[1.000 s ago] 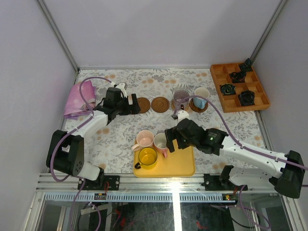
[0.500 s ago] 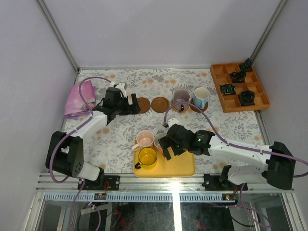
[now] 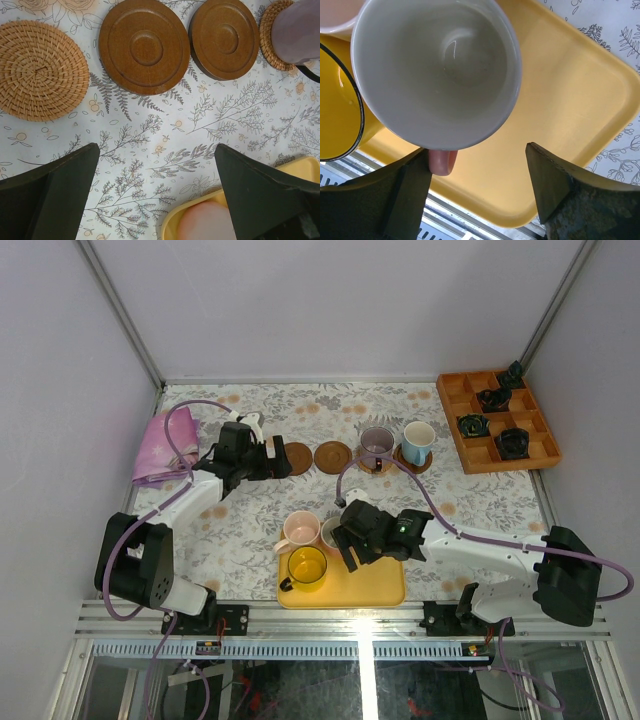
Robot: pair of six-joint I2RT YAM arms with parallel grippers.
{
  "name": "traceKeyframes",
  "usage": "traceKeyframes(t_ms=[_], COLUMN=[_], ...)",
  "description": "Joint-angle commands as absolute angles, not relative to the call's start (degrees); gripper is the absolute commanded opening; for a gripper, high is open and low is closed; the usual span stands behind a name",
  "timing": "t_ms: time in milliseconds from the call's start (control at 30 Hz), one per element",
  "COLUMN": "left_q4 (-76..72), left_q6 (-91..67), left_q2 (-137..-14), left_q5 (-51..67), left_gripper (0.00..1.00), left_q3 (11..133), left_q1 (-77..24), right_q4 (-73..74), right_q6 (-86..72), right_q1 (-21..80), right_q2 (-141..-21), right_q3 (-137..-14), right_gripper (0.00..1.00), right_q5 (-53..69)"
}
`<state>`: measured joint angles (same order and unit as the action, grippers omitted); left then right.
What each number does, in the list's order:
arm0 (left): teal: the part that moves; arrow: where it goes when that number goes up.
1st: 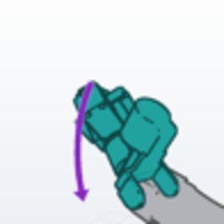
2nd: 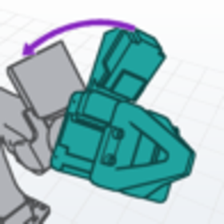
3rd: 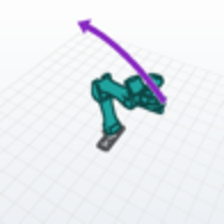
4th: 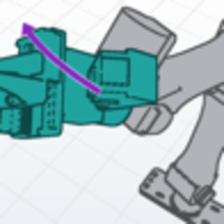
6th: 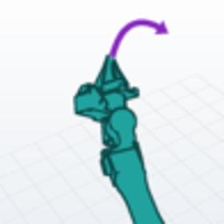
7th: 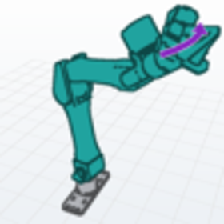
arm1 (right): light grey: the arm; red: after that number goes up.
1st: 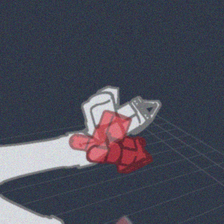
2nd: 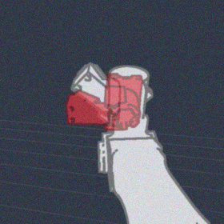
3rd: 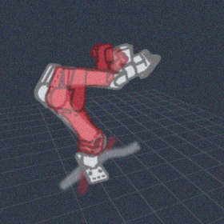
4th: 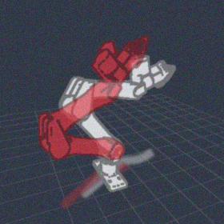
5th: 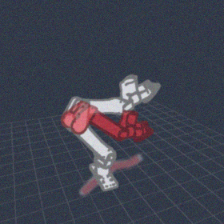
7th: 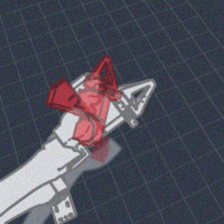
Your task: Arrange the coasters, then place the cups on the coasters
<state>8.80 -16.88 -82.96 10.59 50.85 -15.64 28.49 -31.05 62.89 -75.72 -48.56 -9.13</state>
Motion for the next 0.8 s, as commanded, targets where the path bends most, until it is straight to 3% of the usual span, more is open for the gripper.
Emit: traceKeyframes(t_ms=[0, 533, 667, 767], left_q4=[8.2, 8.0, 8.0, 7.9], left_q6=[-17.6, -17.7, -17.7, -17.8], left_q2=[-82.5, -82.1, -82.1, -82.1], left_q5=[11.6, 11.3, 11.4, 11.4], left_gripper=[1.00, 1.00, 1.00, 1.00], left_q3=[50.3, 49.7, 49.6, 49.5], left_q1=[-15.2, -15.2, -15.2, -15.2], right_q4=[28.2, 24.1, 23.1, 23.0], right_q6=[-30.7, -27.9, -27.4, -27.2], right_q1=[63.3, 63.3, 63.3, 63.3], right_q2=[-75.8, -78.5, -79.2, -79.8], right_q3=[-50.2, -51.3, -51.4, -51.7], right_gripper=[0.76, 0.57, 0.43, 0.22], right_q5=[-10.6, -9.4, -9.0, -8.8])
